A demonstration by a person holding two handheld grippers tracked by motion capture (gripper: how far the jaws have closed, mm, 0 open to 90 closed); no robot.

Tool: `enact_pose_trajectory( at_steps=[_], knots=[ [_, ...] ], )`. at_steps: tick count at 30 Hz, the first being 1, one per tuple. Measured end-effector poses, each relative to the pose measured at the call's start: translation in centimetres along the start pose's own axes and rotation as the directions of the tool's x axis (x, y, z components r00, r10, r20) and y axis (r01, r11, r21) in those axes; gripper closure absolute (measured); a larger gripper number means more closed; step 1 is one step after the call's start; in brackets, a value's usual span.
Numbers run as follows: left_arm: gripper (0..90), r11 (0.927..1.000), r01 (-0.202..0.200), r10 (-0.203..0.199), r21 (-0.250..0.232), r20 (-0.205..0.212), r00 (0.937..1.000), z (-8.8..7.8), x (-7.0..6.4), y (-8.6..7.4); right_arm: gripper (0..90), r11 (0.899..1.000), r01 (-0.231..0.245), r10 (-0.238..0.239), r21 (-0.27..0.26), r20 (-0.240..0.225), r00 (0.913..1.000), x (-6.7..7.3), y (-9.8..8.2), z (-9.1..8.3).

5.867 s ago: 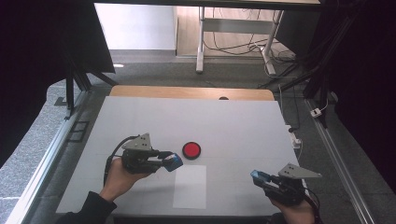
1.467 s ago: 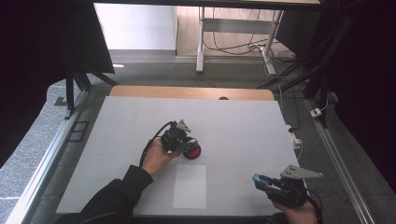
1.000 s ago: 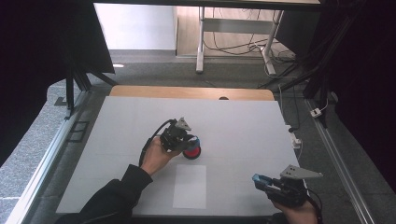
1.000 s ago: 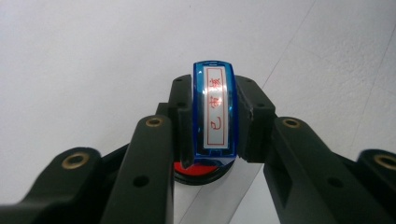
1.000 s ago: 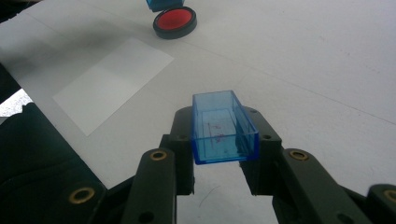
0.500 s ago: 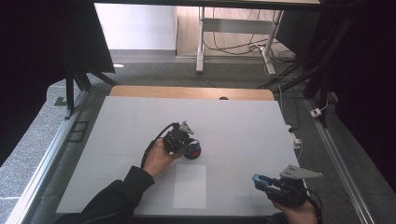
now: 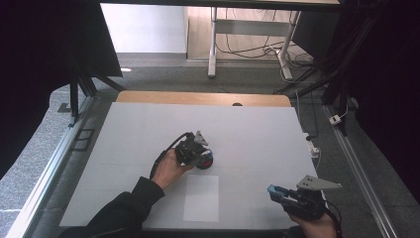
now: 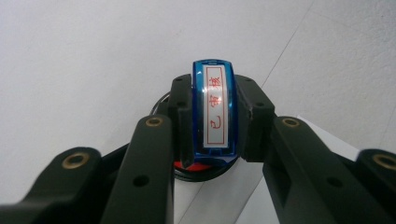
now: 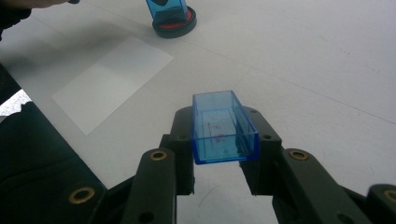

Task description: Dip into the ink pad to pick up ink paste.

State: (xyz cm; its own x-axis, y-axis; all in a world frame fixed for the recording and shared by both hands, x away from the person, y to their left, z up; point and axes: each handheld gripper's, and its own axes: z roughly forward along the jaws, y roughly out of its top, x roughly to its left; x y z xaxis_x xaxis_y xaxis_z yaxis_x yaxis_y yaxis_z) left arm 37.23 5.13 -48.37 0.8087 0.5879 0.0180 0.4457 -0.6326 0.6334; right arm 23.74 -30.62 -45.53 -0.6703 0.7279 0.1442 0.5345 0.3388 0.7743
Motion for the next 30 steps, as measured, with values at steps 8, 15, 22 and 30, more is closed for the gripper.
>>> enact_pose_trajectory(
  at_steps=[8, 15, 22, 30],
  knots=[
    [71.1, 0.9929, 0.111, -0.106, -0.043, 0.107, 0.9886, 0.1, 1.9, -0.9, 68.5, 1.0, 0.009, -0.009, 0.004, 0.004, 1.0, 0.1, 0.0, 0.0],
    [71.1, 0.9937, 0.105, -0.1, -0.04, 0.106, 0.9893, 0.1, 2.0, -0.9, 68.5, 1.0, 0.009, -0.009, 0.004, -0.001, 1.0, 0.1, 0.0, 0.0],
    [71.0, 0.9994, 0.031, -0.031, -0.017, 0.024, 0.9992, 0.0, 0.5, -0.4, 68.5, 1.0, 0.01, -0.01, 0.004, -0.005, 0.9999, 0.1, 0.0, 0.1],
    [70.8, 0.9927, 0.108, -0.101, -0.053, 0.123, 0.9873, 0.1, 2.2, -1.1, 68.4, 1.0, 0.013, -0.013, 0.004, -0.008, 0.9999, 0.1, 0.0, 0.0]
  ],
)
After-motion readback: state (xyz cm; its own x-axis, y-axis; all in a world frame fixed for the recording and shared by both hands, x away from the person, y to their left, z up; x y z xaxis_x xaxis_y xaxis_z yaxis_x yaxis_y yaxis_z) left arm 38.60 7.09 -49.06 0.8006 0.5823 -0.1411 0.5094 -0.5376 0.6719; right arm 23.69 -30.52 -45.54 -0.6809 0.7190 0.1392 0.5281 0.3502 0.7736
